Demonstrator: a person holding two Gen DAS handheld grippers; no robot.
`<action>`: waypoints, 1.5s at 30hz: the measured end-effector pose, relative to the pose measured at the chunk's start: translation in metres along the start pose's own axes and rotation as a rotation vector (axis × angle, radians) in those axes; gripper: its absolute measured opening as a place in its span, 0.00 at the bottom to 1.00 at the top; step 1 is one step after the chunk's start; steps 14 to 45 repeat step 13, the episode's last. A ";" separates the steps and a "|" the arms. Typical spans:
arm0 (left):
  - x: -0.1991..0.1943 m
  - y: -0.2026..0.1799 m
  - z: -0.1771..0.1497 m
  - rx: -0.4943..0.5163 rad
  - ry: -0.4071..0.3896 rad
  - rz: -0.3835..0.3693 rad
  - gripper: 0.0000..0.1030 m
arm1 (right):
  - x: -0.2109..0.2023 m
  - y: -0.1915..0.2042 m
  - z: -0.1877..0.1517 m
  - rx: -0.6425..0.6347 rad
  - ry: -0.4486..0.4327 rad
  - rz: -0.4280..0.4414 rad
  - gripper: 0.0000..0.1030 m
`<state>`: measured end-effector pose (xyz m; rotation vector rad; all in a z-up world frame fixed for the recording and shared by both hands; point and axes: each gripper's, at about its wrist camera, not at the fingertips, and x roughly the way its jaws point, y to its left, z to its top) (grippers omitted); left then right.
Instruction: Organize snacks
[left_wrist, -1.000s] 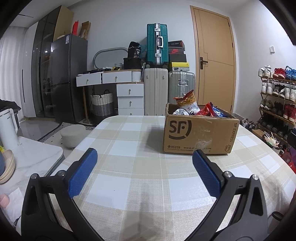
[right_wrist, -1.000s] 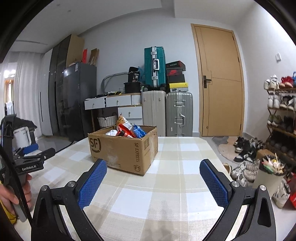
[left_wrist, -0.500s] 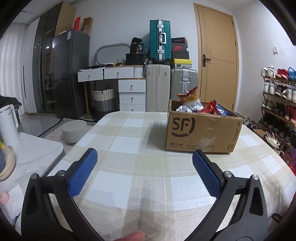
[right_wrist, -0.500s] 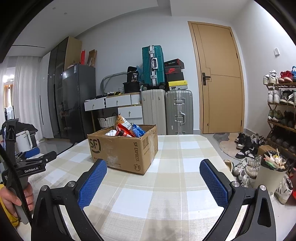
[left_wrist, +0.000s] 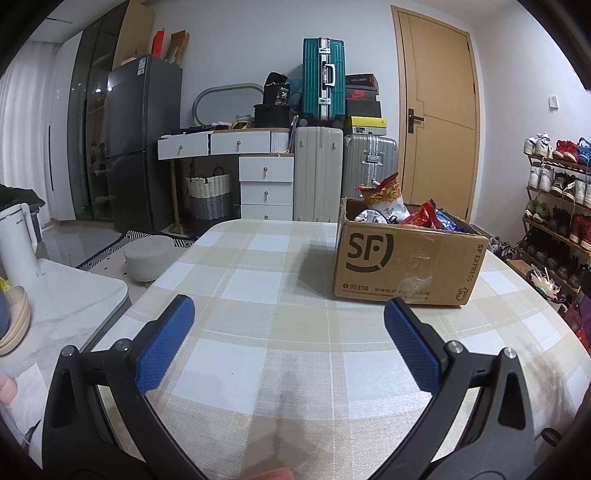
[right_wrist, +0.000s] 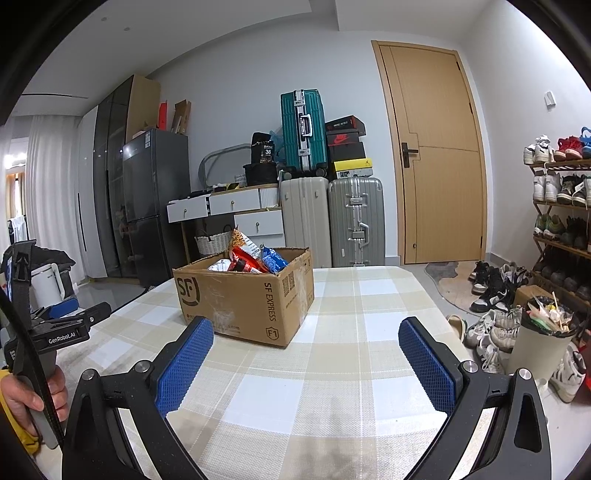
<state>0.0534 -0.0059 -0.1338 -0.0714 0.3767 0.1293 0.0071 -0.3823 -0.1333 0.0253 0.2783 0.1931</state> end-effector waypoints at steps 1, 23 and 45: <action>0.001 -0.001 0.000 0.002 0.000 0.002 1.00 | 0.000 0.000 0.000 0.000 -0.001 0.000 0.99; -0.001 -0.006 -0.002 0.017 0.001 0.015 1.00 | 0.000 -0.001 0.001 0.000 -0.001 0.002 0.99; -0.001 -0.006 -0.002 0.017 0.001 0.015 1.00 | 0.000 -0.001 0.001 0.000 -0.001 0.002 0.99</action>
